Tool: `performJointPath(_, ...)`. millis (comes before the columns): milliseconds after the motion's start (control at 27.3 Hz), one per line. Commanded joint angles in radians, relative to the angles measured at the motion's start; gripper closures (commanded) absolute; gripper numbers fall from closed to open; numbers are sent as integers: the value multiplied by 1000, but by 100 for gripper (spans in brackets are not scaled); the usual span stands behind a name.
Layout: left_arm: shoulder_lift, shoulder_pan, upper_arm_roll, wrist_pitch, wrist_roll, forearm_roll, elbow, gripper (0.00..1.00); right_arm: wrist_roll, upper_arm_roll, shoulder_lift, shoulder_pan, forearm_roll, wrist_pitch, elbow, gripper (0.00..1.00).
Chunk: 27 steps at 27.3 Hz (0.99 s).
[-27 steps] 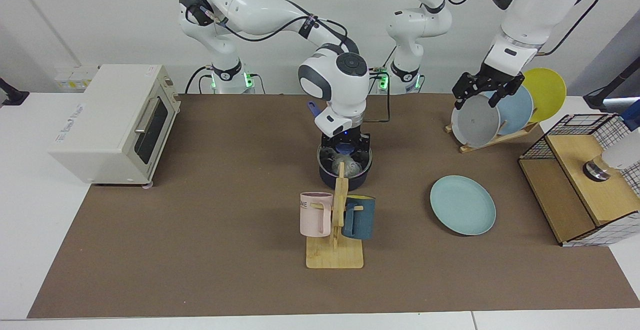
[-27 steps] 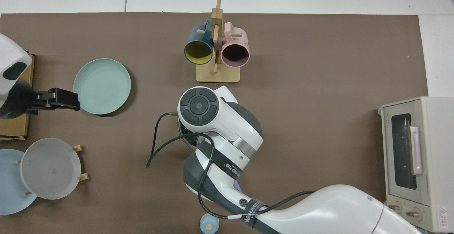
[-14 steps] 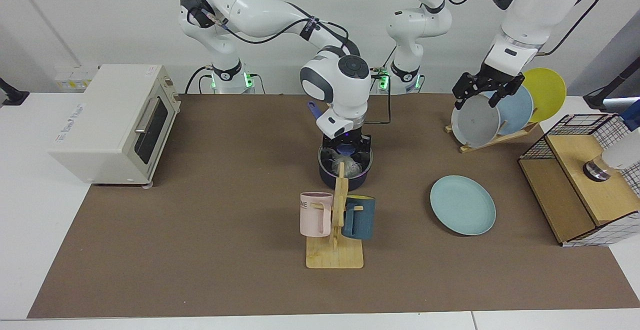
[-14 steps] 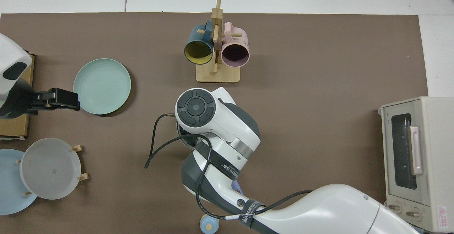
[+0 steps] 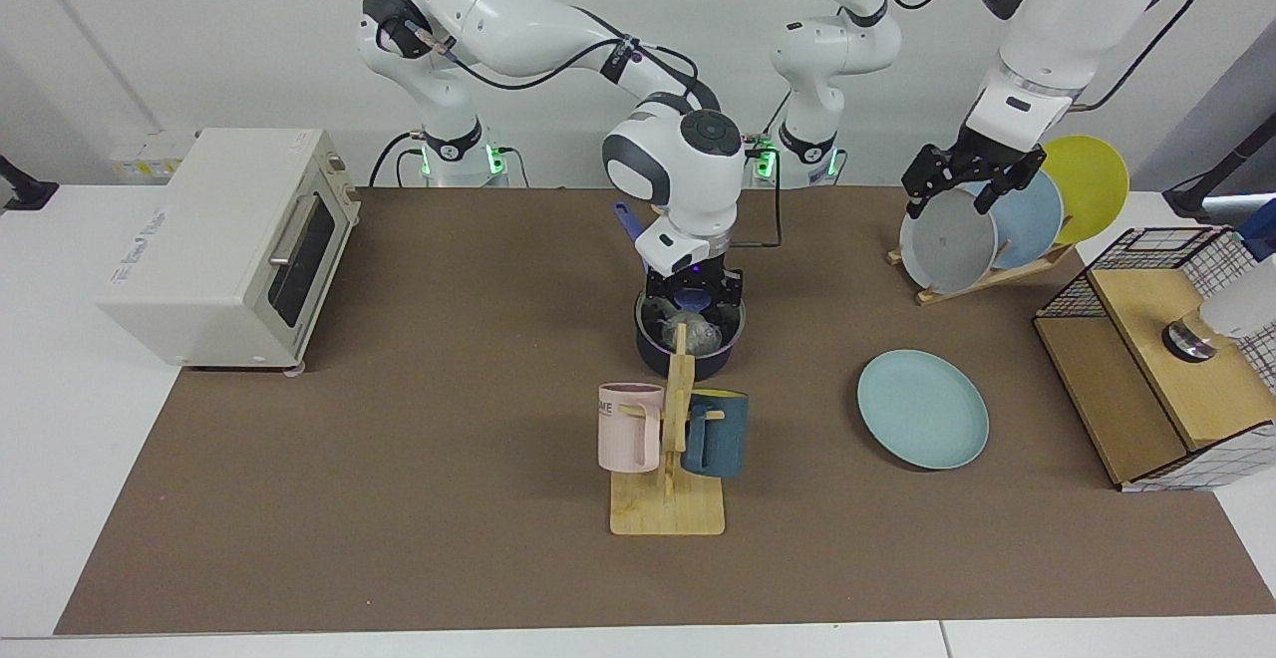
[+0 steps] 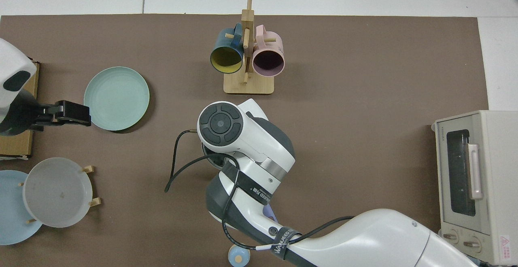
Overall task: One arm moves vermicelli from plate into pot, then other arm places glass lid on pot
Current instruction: 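Move the held glass lid over the saucepan with the right gripper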
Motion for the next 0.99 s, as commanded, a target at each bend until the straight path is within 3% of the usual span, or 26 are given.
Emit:
performJointPath(0,-9,1,2,-15,-1,-1,-3,0,40,12,27,4,-28,17,16,100)
performJointPath(476,-9,1,2,-15,-1,-1,-3,0,37,12,34,-16,-26,11,13,98)
performJointPath(586,-9,1,2,-15,-1,-1,-3,0,34,10,38,-16,-25,6,16,72)
performJointPath(660,-9,1,2,-15,-1,-1,-3,0,34,10,40,-18,-22,3,18,63)
performJointPath(696,-9,1,2,-15,-1,-1,-3,0,34,9,40,-18,-22,2,18,45)
performJointPath(733,-9,1,2,-15,-1,-1,-3,0,32,10,40,-18,-22,1,19,18)
performJointPath(770,-9,1,2,-15,-1,-1,-3,0,32,9,40,-16,-23,-3,22,0)
performJointPath(953,-9,1,2,-15,-1,-1,-3,0,26,9,49,-13,-22,-32,58,0)
